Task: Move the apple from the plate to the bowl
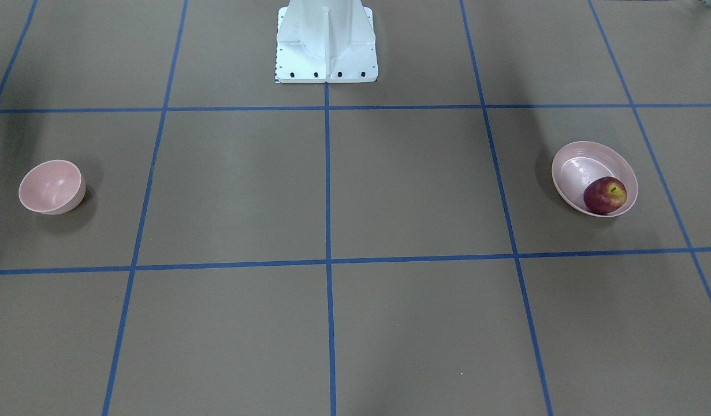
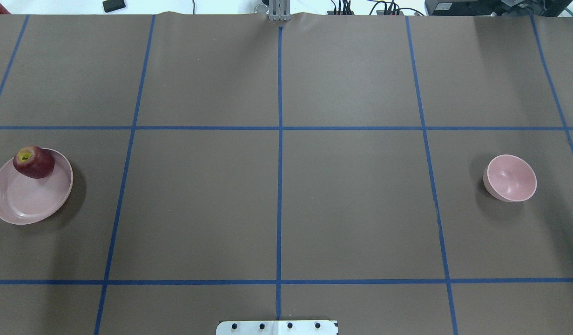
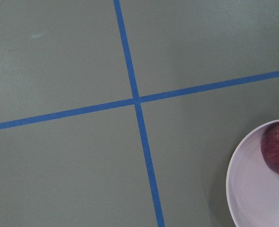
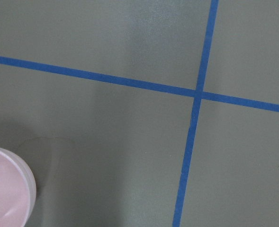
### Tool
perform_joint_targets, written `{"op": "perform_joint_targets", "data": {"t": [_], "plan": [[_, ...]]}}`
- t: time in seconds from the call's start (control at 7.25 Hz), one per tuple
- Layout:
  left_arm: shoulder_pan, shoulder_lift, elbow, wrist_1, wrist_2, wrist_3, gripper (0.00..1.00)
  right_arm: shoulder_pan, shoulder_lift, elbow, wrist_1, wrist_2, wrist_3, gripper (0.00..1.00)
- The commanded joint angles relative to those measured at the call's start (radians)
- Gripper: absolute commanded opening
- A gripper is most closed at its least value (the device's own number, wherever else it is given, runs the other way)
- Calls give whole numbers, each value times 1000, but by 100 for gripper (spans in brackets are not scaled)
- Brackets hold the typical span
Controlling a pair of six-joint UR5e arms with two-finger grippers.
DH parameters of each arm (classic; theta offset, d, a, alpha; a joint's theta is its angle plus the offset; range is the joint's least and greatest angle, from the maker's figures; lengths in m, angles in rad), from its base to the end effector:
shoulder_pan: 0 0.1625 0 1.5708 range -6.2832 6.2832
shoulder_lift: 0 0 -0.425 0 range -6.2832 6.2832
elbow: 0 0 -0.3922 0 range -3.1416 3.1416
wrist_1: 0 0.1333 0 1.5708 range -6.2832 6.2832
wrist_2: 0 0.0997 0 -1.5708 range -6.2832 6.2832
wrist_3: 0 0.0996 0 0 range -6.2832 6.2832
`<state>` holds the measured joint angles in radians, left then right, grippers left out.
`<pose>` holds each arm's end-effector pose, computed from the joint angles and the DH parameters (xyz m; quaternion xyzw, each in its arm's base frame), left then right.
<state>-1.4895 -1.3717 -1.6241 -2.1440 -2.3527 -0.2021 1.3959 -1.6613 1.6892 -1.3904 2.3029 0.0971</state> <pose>-0.0285 -0.4277 0.6591 0.1415 0.3964 0.0261 0.9067 -0.0155 -0.4710 0.6267 0.0479 -0.3659 -0.0733 0.9265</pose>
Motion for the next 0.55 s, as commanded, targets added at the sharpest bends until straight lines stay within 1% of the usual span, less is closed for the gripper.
{"op": "perform_joint_targets", "data": {"t": [0.0,0.14,0.28,0.41], "plan": [[2,14,74,-153,0,-17,98,0,-1,1,4,4,1,100],[3,13,87,-171,0,-29,98,0,-2,-23,54,51,9,100],[23,2,89,-166,1,-33,98,-32,-2,-42,118,87,10,100],[53,-6,104,-166,4,-33,98,-90,-2,-40,184,81,36,100]]}}
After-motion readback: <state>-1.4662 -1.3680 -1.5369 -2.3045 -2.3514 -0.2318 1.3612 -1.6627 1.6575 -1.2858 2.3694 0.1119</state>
